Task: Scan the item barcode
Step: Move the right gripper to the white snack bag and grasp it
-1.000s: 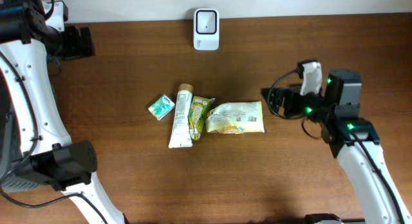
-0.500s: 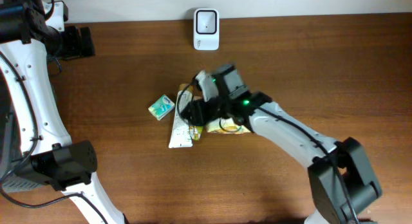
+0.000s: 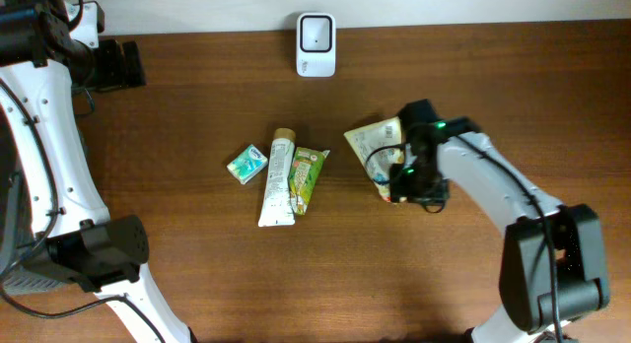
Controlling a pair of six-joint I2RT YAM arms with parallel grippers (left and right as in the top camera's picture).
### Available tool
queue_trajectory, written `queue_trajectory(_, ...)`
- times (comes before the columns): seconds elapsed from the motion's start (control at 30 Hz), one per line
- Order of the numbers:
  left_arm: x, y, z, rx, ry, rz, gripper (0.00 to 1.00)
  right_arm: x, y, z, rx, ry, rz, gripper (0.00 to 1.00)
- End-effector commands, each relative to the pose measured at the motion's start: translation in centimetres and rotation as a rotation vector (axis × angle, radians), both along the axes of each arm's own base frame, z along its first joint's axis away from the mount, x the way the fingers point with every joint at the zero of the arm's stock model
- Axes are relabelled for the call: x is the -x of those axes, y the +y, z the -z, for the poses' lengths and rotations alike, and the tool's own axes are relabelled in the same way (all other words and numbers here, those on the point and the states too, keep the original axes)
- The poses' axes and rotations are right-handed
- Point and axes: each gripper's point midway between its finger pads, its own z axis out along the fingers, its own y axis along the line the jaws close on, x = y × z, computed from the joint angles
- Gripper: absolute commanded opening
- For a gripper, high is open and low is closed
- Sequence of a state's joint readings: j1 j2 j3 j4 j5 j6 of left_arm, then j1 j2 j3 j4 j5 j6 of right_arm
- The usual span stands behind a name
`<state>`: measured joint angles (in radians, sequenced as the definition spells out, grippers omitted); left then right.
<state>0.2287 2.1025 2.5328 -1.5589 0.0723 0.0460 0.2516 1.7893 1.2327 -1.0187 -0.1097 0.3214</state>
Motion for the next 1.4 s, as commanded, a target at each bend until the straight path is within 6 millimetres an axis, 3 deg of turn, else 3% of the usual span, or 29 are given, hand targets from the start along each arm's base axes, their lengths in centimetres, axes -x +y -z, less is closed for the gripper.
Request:
queue_trajectory(0.0, 0.0, 0.1, -0.7, -0.002, -0.024, 0.009, 0.99, -2.3, -7.0, -1.2, 0.077, -0.070, 0.185, 0.57)
queue_trajectory(0.07, 0.0, 0.1, -0.7, -0.002, -0.024, 0.009, 0.99, -3.4, -8.2, -2.1, 0.023, -0.095, 0.207, 0.57)
queue_trajectory(0.23, 0.0, 0.1, -0.7, -0.002, -0.024, 0.009, 0.99, -7.3, -4.2, -7.8, -0.167, -0.233, 0.081, 0.50)
queue_trajectory(0.33, 0.0, 0.1, -0.7, -0.001, -0.024, 0.010, 0.99, -8.6, -0.6, -10.3, -0.234, -0.302, 0.003, 0.37)
queue_trajectory(0.37, 0.0, 0.1, -0.7, -0.002, -0.024, 0.009, 0.99, -8.4, 0.5, -10.3, -0.240, -0.298, -0.007, 0.25)
queue_trajectory(0.43, 0.0, 0.1, -0.7, -0.002, -0.024, 0.009, 0.99, -7.4, 3.6, -8.5, -0.245, -0.252, -0.051, 0.06)
queue_trajectory(0.6, 0.0, 0.1, -0.7, -0.002, -0.024, 0.009, 0.99, -7.5, 6.1, -4.8, -0.256, -0.225, -0.070, 0.04)
queue_trajectory(0.7, 0.0, 0.1, -0.7, -0.002, -0.024, 0.009, 0.99, -7.7, 7.1, -3.6, -0.258, -0.216, -0.086, 0.04)
queue_trajectory(0.97, 0.0, 0.1, -0.7, -0.002, -0.024, 0.009, 0.99, -8.3, 5.1, 2.3, -0.130, -0.124, 0.018, 0.04)
queue_trajectory(1.13, 0.0, 0.1, -0.7, -0.002, -0.024, 0.009, 0.99, -8.6, 3.5, 2.9, -0.104, -0.118, 0.030, 0.04)
queue_trajectory(1.17, 0.0, 0.1, -0.7, -0.002, -0.024, 0.009, 0.99, -8.2, 5.1, 1.9, -0.223, -0.120, -0.079, 0.05)
queue_trajectory(1.23, 0.0, 0.1, -0.7, -0.002, -0.024, 0.009, 0.99, -8.2, 7.0, -1.6, -0.390, -0.168, -0.171, 0.17)
queue_trajectory(1.27, 0.0, 0.1, -0.7, -0.002, -0.024, 0.009, 0.99, -8.4, 6.6, -3.6, -0.409, -0.208, -0.171, 0.29)
queue_trajectory(1.3, 0.0, 0.1, -0.7, -0.002, -0.024, 0.009, 0.99, -8.7, 5.1, -6.5, -0.410, -0.266, -0.143, 0.47)
queue_trajectory(1.37, 0.0, 0.1, -0.7, -0.002, -0.024, 0.009, 0.99, -8.5, 1.8, -9.4, -0.402, -0.308, -0.058, 0.73)
